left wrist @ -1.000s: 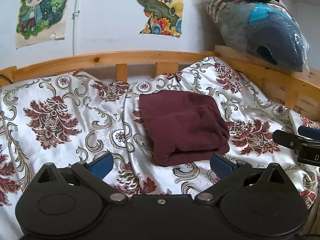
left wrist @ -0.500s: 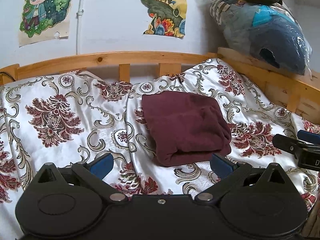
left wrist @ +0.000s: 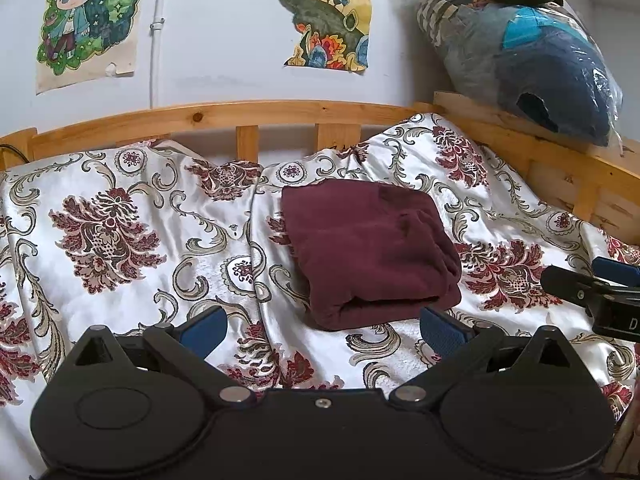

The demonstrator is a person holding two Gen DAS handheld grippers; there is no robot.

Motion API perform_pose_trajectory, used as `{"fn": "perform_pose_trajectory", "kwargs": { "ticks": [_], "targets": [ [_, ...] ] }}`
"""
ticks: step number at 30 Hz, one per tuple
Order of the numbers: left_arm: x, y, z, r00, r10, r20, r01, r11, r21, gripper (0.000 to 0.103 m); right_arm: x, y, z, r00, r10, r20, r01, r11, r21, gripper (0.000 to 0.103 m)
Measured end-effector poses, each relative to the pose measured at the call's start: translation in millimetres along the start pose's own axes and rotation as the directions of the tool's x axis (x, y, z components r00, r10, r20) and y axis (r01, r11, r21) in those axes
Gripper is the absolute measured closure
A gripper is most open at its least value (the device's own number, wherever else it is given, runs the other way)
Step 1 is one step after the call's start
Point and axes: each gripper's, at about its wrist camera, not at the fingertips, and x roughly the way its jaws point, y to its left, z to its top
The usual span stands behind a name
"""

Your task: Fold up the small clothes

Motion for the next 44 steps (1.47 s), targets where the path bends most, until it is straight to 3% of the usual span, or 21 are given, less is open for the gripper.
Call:
{"fn": "perform_pose_trajectory", "kwargs": {
  "ticks": [8,20,44],
  "targets": [
    [0.1,0.6,-0.1,1.0,0.001,-0.001,-0.001,1.0,-0.001,0.001,-0.1,-0.1,0.2,1.0,-0.001,0.0,0.001,1.0,0.001,0.0],
    [4.2,6.0,1.6,0.997,0.066,-0.043,-0.067,0.997,-0.024,0.001,1.1,2.2,-2.3,1.0,0.0,-0.004,0.0,1.0,0.002,0.0],
    [6.4,1.8,-0.2,0.997,0.04,-0.071,-0.041,0.999,-0.005,0.001,6.6,4.1,-6.3,0.999,-0.007,-0.042,0.007,1.0,-0.006,0.0]
  ]
}}
